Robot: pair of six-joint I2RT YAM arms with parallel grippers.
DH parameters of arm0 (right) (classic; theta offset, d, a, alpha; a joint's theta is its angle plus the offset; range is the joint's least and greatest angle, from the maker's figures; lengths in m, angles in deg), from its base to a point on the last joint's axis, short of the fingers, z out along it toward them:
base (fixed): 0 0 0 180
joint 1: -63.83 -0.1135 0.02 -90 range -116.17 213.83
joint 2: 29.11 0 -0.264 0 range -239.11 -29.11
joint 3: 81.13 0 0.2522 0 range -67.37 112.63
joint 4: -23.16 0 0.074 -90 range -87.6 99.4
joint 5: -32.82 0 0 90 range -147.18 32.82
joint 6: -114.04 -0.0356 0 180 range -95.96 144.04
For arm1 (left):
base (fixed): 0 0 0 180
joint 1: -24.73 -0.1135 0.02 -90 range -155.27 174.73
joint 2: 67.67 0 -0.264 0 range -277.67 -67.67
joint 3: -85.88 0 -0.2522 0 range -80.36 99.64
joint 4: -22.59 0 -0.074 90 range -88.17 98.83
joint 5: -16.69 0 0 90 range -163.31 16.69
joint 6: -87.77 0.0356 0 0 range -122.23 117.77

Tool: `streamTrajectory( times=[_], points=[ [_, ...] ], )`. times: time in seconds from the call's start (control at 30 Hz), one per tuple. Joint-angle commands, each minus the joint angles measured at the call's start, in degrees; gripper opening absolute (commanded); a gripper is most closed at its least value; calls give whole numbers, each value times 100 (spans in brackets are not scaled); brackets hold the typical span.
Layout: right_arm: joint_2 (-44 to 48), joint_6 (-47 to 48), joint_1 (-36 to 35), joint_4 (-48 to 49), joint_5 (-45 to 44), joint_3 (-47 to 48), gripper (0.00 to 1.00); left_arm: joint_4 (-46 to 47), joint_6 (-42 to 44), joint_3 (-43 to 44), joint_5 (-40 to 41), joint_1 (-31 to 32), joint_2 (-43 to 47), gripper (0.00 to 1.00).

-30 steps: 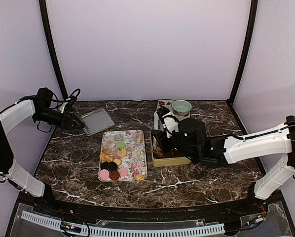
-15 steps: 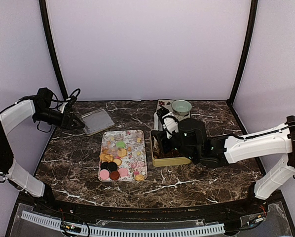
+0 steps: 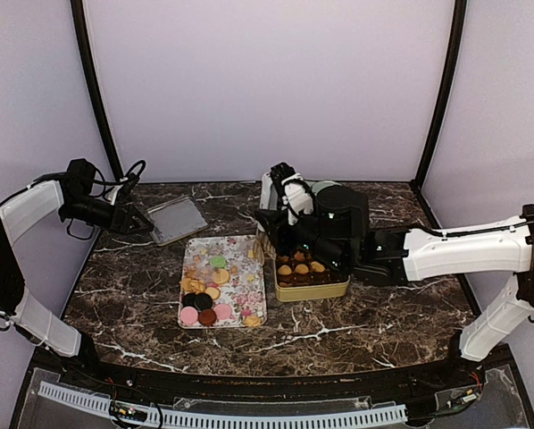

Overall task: Pack the cookies
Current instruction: Place the fake cookies in the empty pocket of the box, then position the fake cookies on the plate.

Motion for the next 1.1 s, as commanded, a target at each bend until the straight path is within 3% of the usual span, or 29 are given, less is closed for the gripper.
streamTrajectory(
  times=[0.0, 0.13, 0.43, 0.8, 0.93, 1.07],
  points=[
    [-700, 105, -165, 423, 420, 654, 35, -141, 55, 44, -41, -32, 128, 91],
    [-1554, 127, -274, 444, 657, 1511, 41, -187, 66, 34, 12, -37, 143, 92],
    [-2859, -11, -409, 517, 1155, 2844, 42, -288, 253, -110, 174, -116, 237, 94],
    [-3382, -30, -512, 495, 1441, 3310, 43, -372, 364, -161, 155, -168, 195, 94],
    [-3741, -17, -514, 262, 1484, 3675, 35, -392, 406, -159, 202, -178, 198, 94],
    [-3925, 56, -511, 99, 1437, 3836, 34, -403, 414, -157, 187, -178, 197, 93]
  ],
)
